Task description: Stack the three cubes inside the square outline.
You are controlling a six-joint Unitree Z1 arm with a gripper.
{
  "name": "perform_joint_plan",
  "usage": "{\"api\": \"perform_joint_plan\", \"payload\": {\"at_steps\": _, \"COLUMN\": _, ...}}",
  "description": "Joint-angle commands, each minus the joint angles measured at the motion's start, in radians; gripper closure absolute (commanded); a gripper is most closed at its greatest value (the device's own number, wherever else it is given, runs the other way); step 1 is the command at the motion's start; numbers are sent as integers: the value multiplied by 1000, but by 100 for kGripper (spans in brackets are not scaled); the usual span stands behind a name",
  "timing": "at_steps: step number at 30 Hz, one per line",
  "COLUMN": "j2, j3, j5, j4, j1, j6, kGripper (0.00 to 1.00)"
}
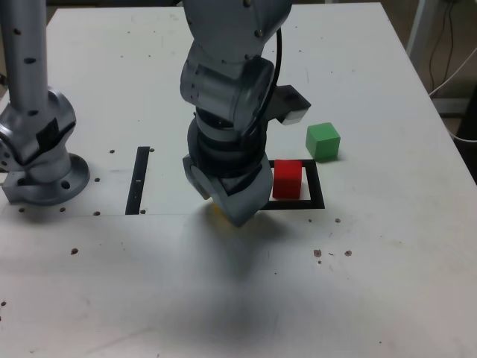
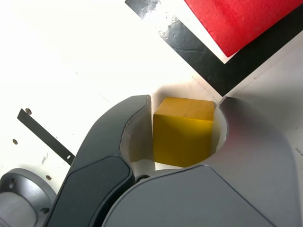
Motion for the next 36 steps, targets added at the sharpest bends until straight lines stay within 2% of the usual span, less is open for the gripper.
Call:
{"api": "perform_joint_plan", "payload": {"at_steps": 1, "j2": -2, "j3": -4, "j5": -2, "j4": 11, "j1": 0, "j6": -6, "kGripper": 63}}
{"api": "perform_joint_plan", "payload": {"at_steps": 11, "j2": -35, "j3": -107, "j5": -17, "j4": 154, "j1": 2, "j6": -15, "kGripper": 63}}
{"api": "perform_joint_plan", "payload": {"at_steps": 20, "j2": -55, "j3": -267, "j5": -84, "j4": 318, "j1": 57, "j6": -41, "kGripper": 64}}
{"api": "perform_joint_plan", "payload": {"at_steps": 26, "j2": -48, "j3": -377, "j5": -107, "j4": 436, "j1": 128, "j6": -109, "kGripper": 64}}
{"api": "perform_joint_plan", "payload": {"at_steps": 30, "j2": -33, "j3": -423, "j5": -135, "j4": 470, "j1": 186, "j6": -161, "kGripper": 64}}
{"api": "perform_joint_plan", "payload": {"at_steps": 36, "j2": 3, "j3": -466, "j5": -169, "j4": 472, "j1": 234, "j6": -254, "kGripper": 64}}
